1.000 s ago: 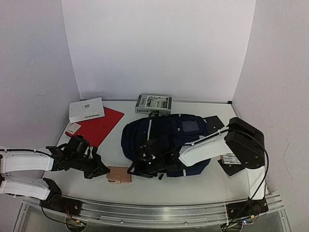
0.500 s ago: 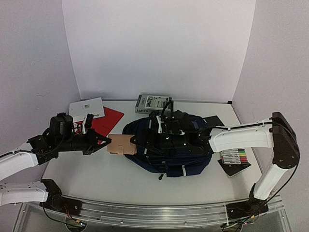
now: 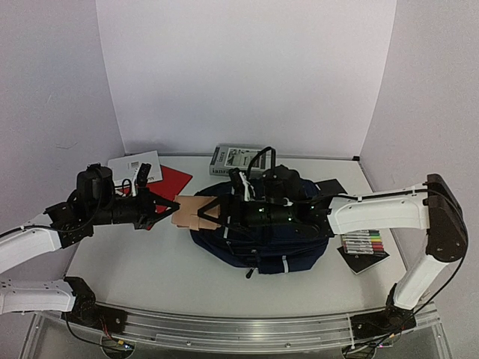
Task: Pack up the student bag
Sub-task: Pick up the personal item from the center of the board.
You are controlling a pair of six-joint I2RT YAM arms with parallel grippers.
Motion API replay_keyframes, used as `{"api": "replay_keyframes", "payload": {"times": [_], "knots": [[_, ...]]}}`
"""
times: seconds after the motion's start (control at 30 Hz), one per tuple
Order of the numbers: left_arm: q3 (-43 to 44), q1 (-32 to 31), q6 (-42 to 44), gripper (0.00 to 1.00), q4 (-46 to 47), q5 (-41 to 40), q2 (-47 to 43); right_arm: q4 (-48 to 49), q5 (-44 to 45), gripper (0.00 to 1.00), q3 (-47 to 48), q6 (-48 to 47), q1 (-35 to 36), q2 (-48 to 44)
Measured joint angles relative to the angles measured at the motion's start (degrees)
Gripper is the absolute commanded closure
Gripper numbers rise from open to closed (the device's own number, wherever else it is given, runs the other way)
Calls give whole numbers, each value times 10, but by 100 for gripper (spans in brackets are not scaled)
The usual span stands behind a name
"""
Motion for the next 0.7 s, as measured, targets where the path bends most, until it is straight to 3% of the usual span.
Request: {"api": "replay_keyframes", "payload": {"times": [0.3,0.53,0.6,0.7], "knots": [[0,0,-6,100,38,9,14,35,-7,56,0,4,-1,0],[0,0,-6,99,41,8,33,47,-7,69,0,10,-1,0],[0,1,-6,95,42,8,38,47,-6,78,0,12,-1,0],[2,1,-2,77,40,7,44,47,-1,93,0,13,-1,0]]}}
